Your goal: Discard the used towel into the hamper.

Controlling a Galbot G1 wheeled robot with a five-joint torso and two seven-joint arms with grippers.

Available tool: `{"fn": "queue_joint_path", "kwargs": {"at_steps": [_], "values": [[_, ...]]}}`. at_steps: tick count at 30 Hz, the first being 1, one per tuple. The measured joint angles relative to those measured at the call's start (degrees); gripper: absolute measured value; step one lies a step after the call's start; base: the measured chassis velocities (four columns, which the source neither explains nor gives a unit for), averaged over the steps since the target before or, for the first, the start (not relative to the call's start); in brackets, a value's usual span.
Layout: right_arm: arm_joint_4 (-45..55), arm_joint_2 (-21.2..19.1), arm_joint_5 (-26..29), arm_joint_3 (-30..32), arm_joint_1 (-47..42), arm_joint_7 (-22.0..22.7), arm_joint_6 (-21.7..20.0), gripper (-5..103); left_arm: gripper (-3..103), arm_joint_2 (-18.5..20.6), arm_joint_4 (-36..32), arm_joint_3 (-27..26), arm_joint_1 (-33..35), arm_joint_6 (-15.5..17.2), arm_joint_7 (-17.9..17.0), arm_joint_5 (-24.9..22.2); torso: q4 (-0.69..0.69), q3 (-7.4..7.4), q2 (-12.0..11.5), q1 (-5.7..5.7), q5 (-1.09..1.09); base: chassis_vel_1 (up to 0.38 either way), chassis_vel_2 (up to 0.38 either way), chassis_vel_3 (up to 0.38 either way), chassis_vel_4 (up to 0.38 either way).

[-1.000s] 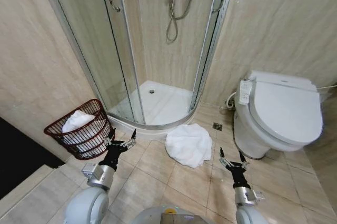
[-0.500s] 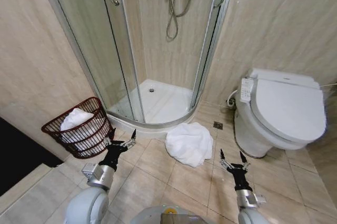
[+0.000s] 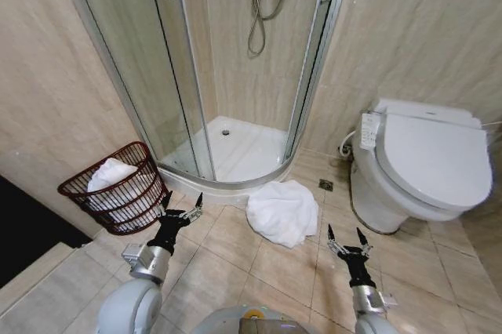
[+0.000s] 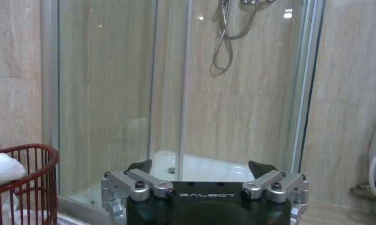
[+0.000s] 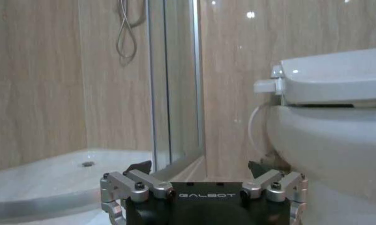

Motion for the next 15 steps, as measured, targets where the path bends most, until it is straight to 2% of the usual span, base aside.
{"fn": "queue_joint_path", "kwargs": {"at_steps": [8,15], "values": [[-0.51,0.06,0.21,-0.21,0.23,0.12,-0.26,100,100,0.0,0.0,0.0,0.01,0.0,0.0,0.0,0.0,0.09,0.15,-0.01,0.0,-0.015,0.01,0.014,-0.013],[-1.07,-0.15,1.08,-0.2,0.26,-1.29,0.64,100,100,0.0,0.0,0.0,0.0,0.0,0.0,0.0,0.01,0.22,0.31,-0.01,0.01,-0.136,0.135,0.142,-0.14]]}}
